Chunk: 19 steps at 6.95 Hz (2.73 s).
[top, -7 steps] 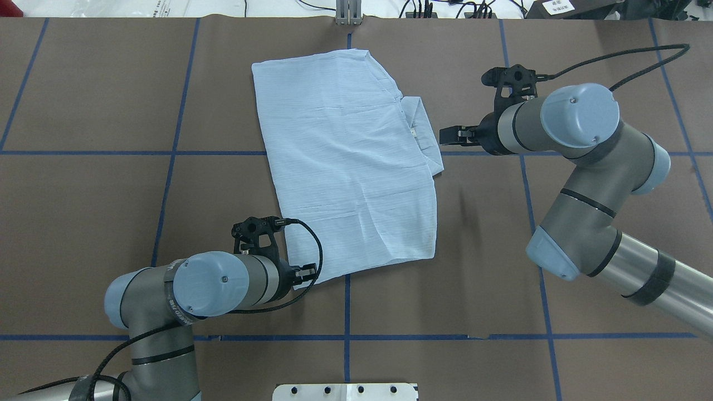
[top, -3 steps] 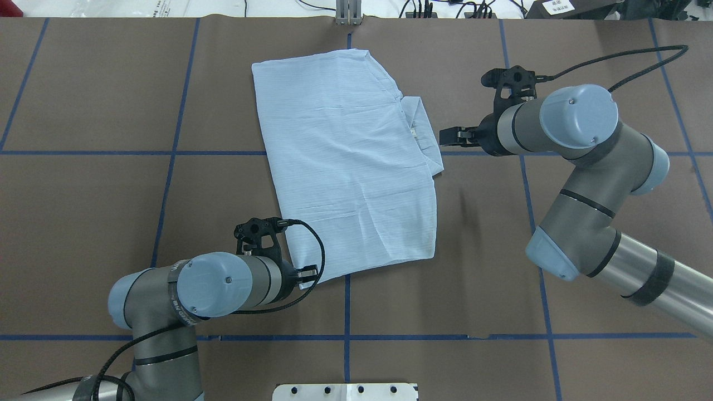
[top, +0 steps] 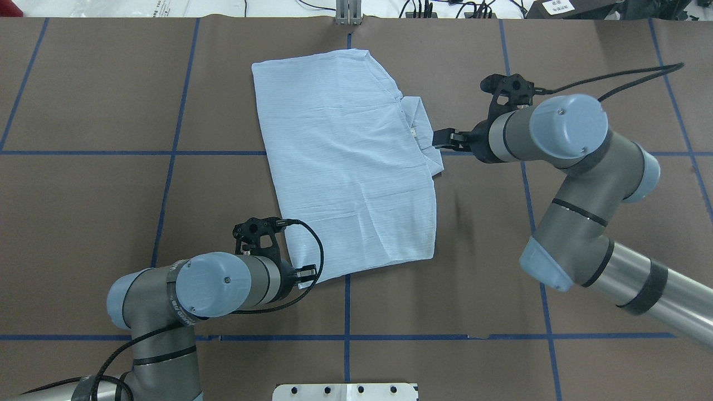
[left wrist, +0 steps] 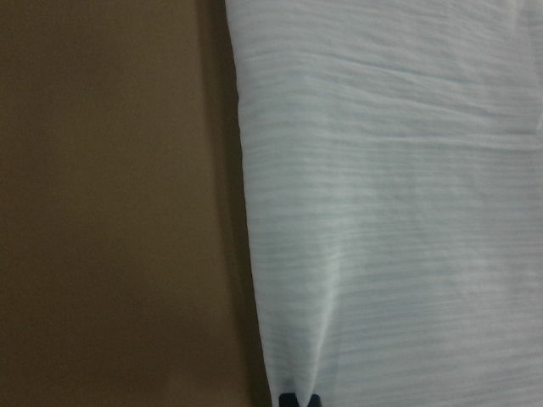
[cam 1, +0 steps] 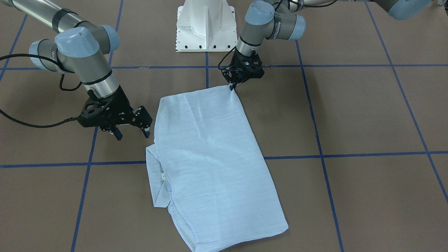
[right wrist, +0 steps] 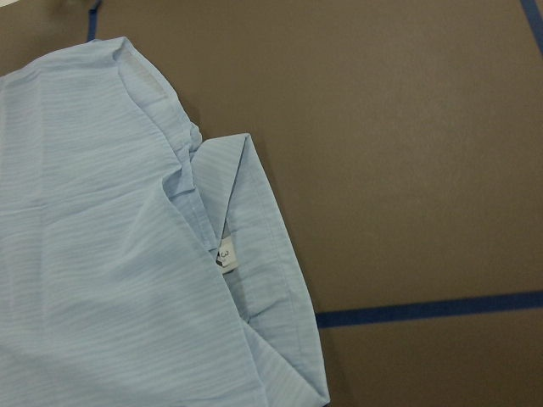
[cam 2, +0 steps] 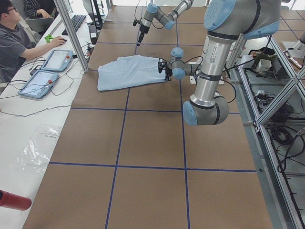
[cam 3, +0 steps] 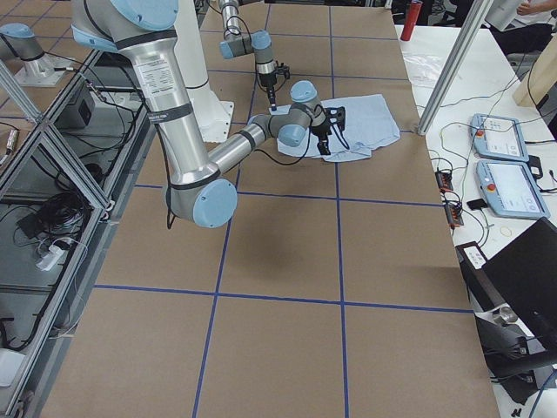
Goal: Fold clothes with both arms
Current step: 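Move the right gripper to the shirt's near corner beside the left gripper, then lower both grippers and grasp the shirt's near corners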
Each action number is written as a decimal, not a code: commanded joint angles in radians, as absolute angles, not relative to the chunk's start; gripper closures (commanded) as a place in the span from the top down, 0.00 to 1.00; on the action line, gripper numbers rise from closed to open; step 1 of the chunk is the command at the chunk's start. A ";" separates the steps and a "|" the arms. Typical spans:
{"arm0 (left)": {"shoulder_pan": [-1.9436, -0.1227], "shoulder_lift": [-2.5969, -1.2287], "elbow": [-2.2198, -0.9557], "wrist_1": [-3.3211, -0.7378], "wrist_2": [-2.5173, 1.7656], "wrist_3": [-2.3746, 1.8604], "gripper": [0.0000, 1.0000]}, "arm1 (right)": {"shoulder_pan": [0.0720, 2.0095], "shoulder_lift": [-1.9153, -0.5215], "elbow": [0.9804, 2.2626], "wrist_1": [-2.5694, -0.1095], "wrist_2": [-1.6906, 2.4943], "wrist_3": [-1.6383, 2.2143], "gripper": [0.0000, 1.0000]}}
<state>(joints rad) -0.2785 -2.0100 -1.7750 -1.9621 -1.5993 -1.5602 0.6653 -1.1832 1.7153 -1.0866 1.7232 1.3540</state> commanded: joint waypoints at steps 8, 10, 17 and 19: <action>-0.279 -2.008 -1.784 -1.963 -1.586 -1.560 0.00 | 0.226 -1.055 1.845 -1.585 1.378 2.129 0.84; -0.279 -2.005 -1.790 -1.963 -1.585 -1.560 0.00 | 0.227 -1.057 1.833 -1.545 1.348 2.145 0.81; -0.276 -2.005 -1.793 -1.963 -1.566 -1.560 0.00 | 0.233 -1.054 1.767 -1.516 1.316 2.151 0.75; -0.276 -2.006 -1.795 -1.963 -1.566 -1.560 0.00 | 0.233 -1.054 1.761 -1.509 1.295 2.149 0.64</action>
<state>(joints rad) -0.2762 -2.0054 -1.7940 -1.9635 -1.5662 -1.5601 0.2331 -1.0540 1.7642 -1.5131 1.3064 2.1503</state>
